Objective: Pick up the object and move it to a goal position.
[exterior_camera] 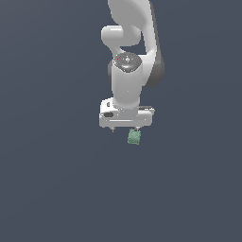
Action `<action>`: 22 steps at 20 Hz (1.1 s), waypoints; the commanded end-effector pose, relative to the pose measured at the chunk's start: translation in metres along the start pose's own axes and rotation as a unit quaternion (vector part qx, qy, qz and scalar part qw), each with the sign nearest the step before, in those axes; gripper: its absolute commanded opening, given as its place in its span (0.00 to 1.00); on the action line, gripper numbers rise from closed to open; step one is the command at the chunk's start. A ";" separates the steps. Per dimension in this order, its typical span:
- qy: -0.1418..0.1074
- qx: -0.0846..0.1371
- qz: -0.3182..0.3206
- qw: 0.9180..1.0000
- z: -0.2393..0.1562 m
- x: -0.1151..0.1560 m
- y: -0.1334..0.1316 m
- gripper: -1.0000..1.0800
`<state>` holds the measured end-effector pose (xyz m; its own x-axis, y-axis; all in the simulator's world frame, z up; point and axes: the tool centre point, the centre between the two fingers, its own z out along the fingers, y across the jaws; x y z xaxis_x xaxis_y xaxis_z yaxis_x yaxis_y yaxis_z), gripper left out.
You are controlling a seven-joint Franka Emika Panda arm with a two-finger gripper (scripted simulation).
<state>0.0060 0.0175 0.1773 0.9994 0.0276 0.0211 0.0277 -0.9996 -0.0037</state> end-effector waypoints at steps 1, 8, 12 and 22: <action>0.000 0.000 0.000 1.000 0.000 0.000 0.000 0.96; 0.002 0.008 -0.009 1.000 0.006 0.001 -0.002 0.96; 0.002 0.010 -0.011 1.000 0.006 0.002 -0.001 0.96; -0.001 0.007 0.017 1.000 0.023 -0.007 -0.013 0.96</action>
<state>0.0015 0.0273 0.1588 0.9998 0.0068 0.0211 0.0072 -0.9998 -0.0197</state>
